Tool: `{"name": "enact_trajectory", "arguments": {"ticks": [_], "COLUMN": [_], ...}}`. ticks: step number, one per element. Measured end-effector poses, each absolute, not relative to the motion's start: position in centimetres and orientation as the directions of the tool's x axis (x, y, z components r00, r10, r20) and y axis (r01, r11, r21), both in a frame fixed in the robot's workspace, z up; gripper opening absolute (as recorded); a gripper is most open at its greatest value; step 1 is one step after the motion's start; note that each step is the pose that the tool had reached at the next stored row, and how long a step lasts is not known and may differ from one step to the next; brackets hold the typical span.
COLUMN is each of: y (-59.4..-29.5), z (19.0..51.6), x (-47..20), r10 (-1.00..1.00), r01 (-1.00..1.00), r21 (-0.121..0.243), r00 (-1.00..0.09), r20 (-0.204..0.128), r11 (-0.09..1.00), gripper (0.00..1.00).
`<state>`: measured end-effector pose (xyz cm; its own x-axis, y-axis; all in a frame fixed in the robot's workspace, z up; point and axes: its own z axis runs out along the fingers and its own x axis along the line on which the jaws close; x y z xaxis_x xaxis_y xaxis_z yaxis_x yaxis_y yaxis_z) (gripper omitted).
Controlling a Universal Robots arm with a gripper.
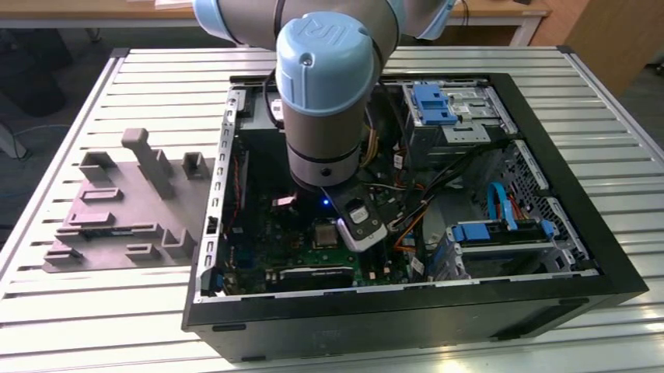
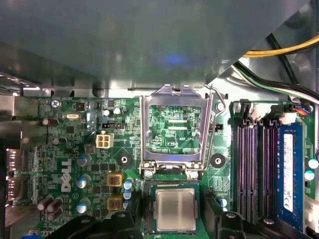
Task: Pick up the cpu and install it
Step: 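Place the cpu into insertion slot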
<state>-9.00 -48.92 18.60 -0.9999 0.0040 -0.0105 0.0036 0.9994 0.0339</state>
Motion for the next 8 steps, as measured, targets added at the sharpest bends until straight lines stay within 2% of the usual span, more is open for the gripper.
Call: {"name": "enact_trajectory", "arguments": {"ticks": [8], "y": [-48.92], "z": [18.98], "x": [-9.0], "r10": [0.004], "r01": [0.004], "r21": [0.034], "r00": [-1.0], "r20": [-0.01], "r11": [0.999], "gripper": [0.6]}}
